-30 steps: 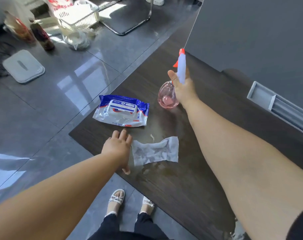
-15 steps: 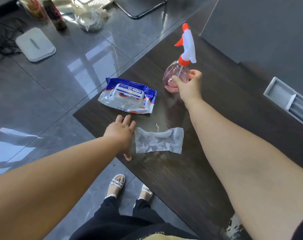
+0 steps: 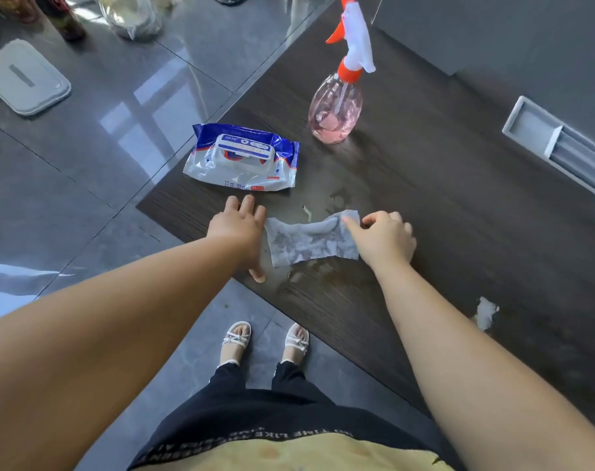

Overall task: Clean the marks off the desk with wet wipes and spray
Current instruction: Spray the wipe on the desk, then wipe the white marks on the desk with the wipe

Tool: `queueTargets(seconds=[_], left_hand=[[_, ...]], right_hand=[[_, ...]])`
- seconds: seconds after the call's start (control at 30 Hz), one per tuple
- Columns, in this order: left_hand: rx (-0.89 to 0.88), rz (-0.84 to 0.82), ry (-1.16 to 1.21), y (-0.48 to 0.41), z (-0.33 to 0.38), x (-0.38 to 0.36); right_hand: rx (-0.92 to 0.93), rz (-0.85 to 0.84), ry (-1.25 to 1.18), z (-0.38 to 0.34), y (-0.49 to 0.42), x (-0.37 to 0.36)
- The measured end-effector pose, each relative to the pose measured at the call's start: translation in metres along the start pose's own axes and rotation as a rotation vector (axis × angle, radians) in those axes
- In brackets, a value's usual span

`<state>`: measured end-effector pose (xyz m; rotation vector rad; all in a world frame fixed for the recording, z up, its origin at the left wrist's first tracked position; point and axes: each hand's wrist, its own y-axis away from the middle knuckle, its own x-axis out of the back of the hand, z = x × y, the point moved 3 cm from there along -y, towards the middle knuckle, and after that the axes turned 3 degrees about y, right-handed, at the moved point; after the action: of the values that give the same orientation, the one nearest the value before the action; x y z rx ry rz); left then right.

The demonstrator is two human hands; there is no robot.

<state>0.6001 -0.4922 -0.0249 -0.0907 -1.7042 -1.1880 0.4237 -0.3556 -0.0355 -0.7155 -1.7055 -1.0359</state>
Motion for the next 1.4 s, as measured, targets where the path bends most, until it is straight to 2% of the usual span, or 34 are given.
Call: queueTargets(seconds=[0.1, 0.27, 0.43, 0.6, 0.7, 0.8, 0.97, 1.07, 1.23, 1.3, 1.4], left_hand=[[-0.017, 0.011, -0.004, 0.000, -0.001, -0.001], [-0.035, 0.029, -0.014, 0.000, -0.001, -0.002], [-0.053, 0.037, -0.021, 0.000, -0.003, -0.004], [-0.060, 0.051, -0.022, 0.001, -0.004, -0.004], [-0.059, 0.060, -0.025, 0.000, -0.003, -0.005], [-0.062, 0.061, -0.033, 0.000, -0.004, -0.005], [-0.069, 0.071, -0.050, -0.002, -0.004, -0.007], [-0.067, 0.082, -0.048, -0.001, -0.004, -0.007], [-0.080, 0.096, -0.074, 0.000, -0.005, -0.006], [-0.078, 0.095, -0.067, 0.000, -0.005, -0.006], [-0.086, 0.108, -0.070, -0.001, -0.004, -0.007]], right_hand=[[-0.032, -0.050, -0.047, -0.002, 0.005, -0.005], [-0.086, 0.001, -0.227, -0.007, 0.007, -0.005], [-0.118, -0.002, 0.006, -0.004, 0.010, -0.007], [-0.080, 0.029, -0.016, -0.014, 0.012, -0.005], [0.017, 0.112, -0.135, -0.025, 0.024, 0.000], [0.221, 0.143, -0.235, -0.047, 0.045, -0.001], [0.531, 0.014, -0.124, -0.087, 0.077, -0.025], [0.541, -0.013, -0.107, -0.090, 0.084, -0.033], [0.504, 0.214, -0.298, -0.069, 0.074, -0.025], [0.569, 0.125, -0.207, -0.069, 0.071, -0.035], [0.675, -0.169, -0.023, -0.080, 0.076, -0.059]])
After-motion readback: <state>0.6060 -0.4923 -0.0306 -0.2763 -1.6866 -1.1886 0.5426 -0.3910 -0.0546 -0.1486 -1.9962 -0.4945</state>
